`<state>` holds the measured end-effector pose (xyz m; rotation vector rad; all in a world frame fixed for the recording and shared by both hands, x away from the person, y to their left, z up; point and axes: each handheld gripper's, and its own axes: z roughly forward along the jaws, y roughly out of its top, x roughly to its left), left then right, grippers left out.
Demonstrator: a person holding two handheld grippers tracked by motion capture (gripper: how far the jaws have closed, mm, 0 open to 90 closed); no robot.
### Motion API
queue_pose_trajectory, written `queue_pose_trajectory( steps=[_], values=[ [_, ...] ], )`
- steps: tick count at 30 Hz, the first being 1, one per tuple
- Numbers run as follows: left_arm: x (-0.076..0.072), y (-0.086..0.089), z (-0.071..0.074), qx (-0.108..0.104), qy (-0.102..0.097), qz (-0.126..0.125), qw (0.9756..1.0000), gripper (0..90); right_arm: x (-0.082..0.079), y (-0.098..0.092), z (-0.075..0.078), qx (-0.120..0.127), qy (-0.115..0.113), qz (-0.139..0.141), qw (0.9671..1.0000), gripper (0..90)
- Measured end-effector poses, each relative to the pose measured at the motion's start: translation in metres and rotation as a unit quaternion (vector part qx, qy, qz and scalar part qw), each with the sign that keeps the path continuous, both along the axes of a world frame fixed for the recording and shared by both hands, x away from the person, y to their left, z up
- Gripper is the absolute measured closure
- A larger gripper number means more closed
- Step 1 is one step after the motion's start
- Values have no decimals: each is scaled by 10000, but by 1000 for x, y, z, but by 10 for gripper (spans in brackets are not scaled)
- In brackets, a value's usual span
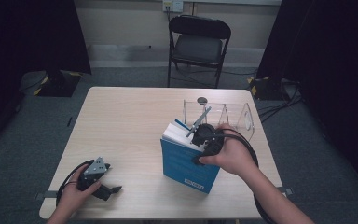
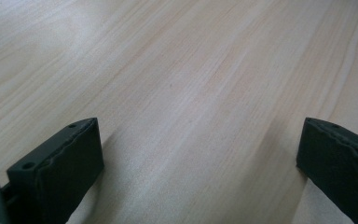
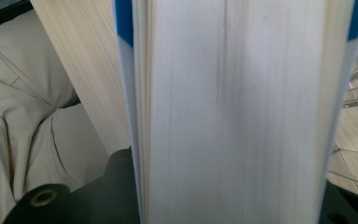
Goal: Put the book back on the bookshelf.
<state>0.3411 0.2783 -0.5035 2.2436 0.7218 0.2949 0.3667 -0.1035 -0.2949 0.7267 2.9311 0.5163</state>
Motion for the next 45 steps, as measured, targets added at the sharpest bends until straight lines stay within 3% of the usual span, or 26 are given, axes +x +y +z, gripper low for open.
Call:
queue_pose_trajectory(
  steps=[3, 6, 12, 16, 21, 26, 32, 45],
  values=[
    [0, 0, 0, -9, 12, -1, 10000, 0, 0, -1, -2, 43, -60, -10, 10000, 588],
    [0, 0, 0, -5, -9, 10, 10000, 0, 0, -1, -6, -72, -77, 30, 9999, 547],
    [0, 0, 0, -4, -7, 17, 10000, 0, 1, 0, -7, -86, -24, 15, 10000, 582],
    [0, 0, 0, 4, 7, 12, 10000, 0, 2, -3, -7, 120, 46, -110, 9999, 610],
    [0, 0, 0, 0, 4, 8, 10000, 0, -1, -5, -5, 182, 91, -251, 9995, 616],
    [0, 0, 1, 22, 23, 3, 10000, 0, -2, -17, 6, 232, 292, -412, 9985, 617],
    [0, 0, 0, -1, 3, 9, 10000, 0, -8, -31, 20, 173, 236, -635, 9976, 617],
    [0, 0, 0, -1, 4, 12, 10000, 0, -15, -65, 32, 80, 246, -1030, 9943, 617]
  ],
)
